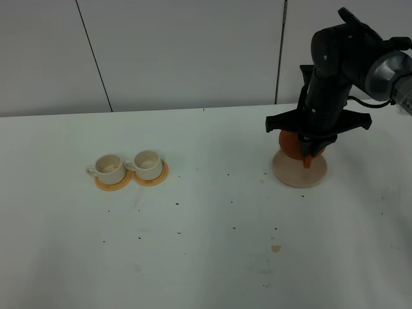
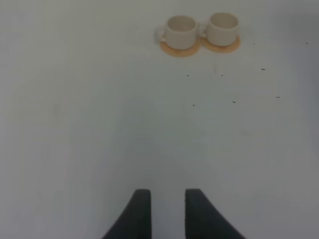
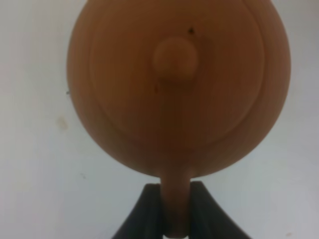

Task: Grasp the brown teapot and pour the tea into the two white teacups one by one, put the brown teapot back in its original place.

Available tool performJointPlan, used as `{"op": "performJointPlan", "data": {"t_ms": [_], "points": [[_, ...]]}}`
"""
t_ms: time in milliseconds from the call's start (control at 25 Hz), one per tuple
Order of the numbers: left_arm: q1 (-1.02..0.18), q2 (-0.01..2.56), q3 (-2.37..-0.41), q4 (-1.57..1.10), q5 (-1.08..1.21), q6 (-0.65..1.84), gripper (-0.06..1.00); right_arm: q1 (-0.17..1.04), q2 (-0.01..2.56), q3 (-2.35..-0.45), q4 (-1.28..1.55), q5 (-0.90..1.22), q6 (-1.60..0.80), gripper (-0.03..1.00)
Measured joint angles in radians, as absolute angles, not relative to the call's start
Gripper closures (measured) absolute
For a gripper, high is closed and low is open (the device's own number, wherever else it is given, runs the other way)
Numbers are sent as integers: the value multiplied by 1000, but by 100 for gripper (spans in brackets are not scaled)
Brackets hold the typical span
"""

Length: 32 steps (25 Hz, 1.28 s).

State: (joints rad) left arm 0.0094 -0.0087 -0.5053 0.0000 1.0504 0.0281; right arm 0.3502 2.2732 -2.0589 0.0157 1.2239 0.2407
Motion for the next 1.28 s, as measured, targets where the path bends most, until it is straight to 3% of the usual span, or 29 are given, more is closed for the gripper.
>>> {"op": "performJointPlan", "data": {"t_ms": [560, 920, 1280], "points": [[9, -9, -505, 0, 1050, 27, 70, 445, 2262, -2059, 37, 1226, -198, 87], [9, -9, -505, 0, 1050, 26, 70, 479, 2262, -2059, 340, 1227, -635, 87], [9, -9, -505, 0, 1050, 26, 70, 479, 2245, -2059, 363, 1171, -758, 87]]}}
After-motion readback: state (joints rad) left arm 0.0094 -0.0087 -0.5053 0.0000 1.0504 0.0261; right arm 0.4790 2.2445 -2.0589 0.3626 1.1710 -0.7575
